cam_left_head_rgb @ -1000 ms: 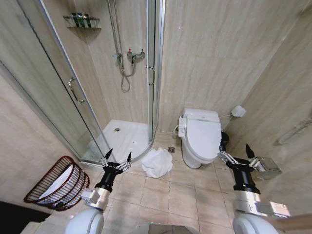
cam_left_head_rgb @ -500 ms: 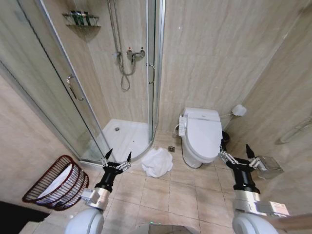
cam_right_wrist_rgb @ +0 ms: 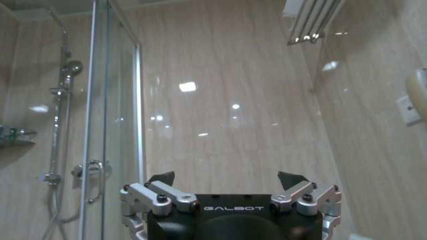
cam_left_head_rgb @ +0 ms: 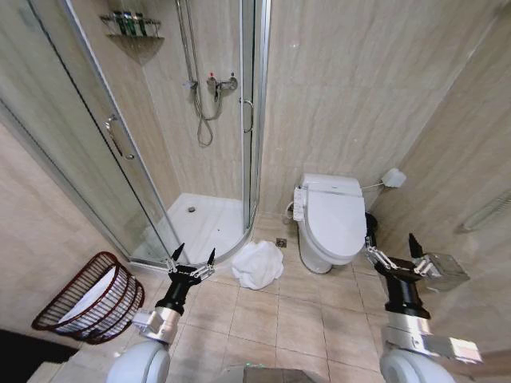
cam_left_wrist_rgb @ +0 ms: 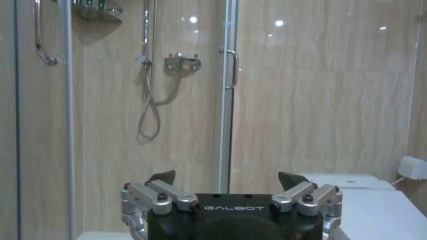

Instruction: Discard the used towel into the hamper.

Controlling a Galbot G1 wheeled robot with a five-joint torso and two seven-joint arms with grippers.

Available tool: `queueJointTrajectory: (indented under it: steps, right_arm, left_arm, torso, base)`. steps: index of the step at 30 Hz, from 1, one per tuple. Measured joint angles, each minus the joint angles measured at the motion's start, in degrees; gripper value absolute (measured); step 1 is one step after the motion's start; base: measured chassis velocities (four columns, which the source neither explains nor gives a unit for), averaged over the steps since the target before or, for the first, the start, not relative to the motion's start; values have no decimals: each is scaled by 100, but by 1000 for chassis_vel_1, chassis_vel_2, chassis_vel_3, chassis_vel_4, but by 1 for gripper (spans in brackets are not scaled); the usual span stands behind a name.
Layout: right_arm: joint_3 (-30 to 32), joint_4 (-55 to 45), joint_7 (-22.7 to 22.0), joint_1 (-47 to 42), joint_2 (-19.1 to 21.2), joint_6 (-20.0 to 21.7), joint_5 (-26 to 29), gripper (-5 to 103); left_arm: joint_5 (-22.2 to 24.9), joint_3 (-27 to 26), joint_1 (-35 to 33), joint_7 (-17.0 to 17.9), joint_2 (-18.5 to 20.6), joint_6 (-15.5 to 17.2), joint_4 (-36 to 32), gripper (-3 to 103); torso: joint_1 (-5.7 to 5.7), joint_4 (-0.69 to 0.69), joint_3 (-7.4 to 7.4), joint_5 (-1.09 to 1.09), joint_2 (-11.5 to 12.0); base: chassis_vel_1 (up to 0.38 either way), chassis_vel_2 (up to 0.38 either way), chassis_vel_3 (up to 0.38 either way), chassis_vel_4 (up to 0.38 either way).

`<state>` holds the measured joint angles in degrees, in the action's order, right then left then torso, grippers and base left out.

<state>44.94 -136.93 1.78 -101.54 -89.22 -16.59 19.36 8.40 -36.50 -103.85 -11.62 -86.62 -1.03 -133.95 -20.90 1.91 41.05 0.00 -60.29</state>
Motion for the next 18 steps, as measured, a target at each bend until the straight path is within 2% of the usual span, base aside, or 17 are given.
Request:
queueJointTrajectory:
  steps: [6,18]
  right_arm:
    - [6,0,-136,39,28,-11,-34,100]
    - [86,-79,17,34,86,-27,55,100]
  left_arm:
    - [0,0,0,0,0,0,0,100]
    - [0,0,0,0,0,0,0,100]
  torso:
    - [80,0,-95,0,176]
    - [233,0,-298,0,529]
  base:
    - [0,0,0,0]
    - [0,0,0,0]
